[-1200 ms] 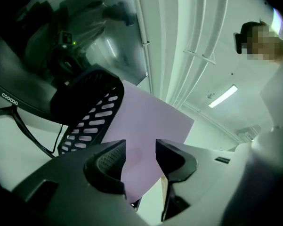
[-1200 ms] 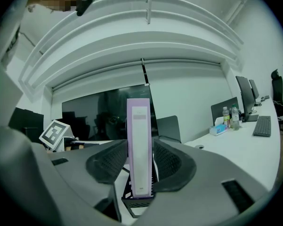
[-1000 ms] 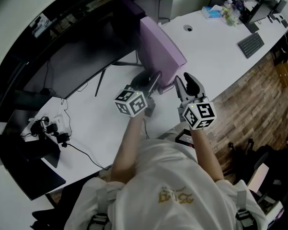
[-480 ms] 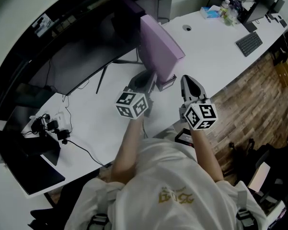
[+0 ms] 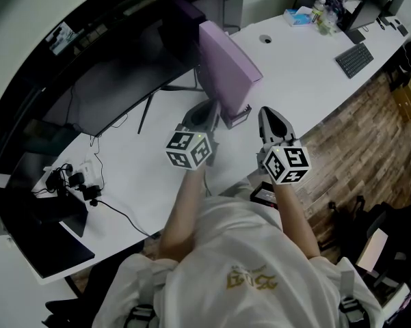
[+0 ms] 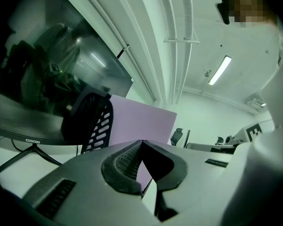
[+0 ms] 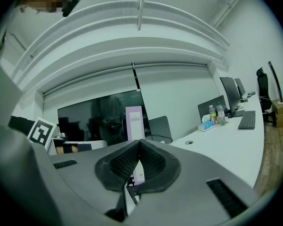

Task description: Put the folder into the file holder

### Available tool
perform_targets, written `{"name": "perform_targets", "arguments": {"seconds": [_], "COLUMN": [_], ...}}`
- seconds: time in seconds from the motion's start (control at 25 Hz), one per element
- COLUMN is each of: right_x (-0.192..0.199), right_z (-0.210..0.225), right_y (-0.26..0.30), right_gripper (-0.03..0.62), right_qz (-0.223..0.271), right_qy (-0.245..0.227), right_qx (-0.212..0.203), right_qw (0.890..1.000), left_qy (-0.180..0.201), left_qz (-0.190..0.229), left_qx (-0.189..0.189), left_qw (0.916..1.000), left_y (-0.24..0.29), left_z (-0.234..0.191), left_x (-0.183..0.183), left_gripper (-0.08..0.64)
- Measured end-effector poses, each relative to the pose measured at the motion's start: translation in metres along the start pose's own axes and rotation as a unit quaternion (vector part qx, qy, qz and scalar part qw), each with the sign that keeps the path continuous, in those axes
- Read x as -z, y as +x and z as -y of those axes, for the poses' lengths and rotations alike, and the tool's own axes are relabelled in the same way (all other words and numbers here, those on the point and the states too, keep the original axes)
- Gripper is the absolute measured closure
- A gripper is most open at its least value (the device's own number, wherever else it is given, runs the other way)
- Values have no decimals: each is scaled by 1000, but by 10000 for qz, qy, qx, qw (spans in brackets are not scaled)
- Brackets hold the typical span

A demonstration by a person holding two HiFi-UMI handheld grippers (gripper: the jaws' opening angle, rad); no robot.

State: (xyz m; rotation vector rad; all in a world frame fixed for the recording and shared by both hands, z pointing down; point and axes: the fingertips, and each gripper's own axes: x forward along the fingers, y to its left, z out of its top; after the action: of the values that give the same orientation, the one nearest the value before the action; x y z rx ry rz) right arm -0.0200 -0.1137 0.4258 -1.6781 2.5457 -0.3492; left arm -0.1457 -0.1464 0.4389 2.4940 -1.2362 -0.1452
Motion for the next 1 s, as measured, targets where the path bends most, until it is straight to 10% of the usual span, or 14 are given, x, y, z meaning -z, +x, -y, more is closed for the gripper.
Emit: {"name": "perform_targets", "arguments": {"seconds": [1.0], "right_x": [4], "right_z": [3], "right_y": [3], "right_gripper": [581], "right_qz": [-60], "right_qy": [20], "right_qx": [-149], "right_qw": [9999], "left_qy": [-63], "left_qz": [-106], "left_qx": [25], "left_qw": [9999], "left_y": [7], "left_z": [-2], "left_x": [6], "left_gripper": [545]}}
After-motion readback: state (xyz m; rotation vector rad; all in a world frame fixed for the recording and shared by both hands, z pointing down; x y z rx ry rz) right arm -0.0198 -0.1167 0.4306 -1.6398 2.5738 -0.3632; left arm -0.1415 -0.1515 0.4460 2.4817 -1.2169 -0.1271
